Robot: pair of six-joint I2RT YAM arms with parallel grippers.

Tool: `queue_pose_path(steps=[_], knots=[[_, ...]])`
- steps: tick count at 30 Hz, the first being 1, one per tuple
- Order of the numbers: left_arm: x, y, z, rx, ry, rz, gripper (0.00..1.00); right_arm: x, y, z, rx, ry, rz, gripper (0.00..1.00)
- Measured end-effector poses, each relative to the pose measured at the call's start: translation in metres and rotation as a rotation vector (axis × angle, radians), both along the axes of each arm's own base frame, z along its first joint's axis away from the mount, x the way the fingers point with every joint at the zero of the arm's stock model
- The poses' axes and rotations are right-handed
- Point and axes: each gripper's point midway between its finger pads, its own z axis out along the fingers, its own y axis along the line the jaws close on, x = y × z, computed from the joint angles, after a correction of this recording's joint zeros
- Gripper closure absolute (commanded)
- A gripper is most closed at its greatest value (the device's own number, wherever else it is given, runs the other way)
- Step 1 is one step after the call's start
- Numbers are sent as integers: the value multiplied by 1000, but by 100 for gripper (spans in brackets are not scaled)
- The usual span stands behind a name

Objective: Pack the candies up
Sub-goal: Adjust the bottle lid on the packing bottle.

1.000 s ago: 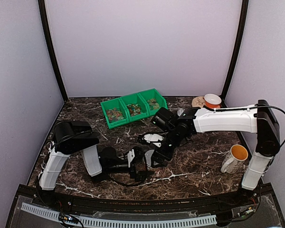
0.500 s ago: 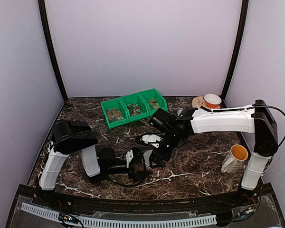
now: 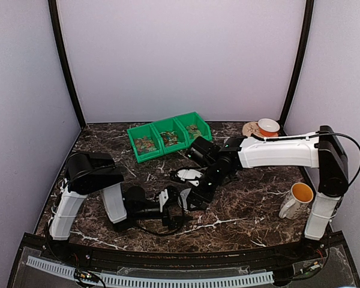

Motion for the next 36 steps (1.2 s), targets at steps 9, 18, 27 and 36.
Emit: queue_pose_path(steps=[9, 18, 27, 36], knots=[[-2, -5, 1, -12, -3, -33, 1, 0, 0, -1, 3, 2, -4, 17], [1, -13, 0, -20, 1, -51, 7, 0, 1, -2, 9, 3, -9, 17], [1, -13, -1, -21, 2, -53, 9, 4, 0, -2, 26, -1, -41, 17], [1, -13, -1, -21, 1, -51, 7, 8, 2, -1, 49, -13, -77, 10]])
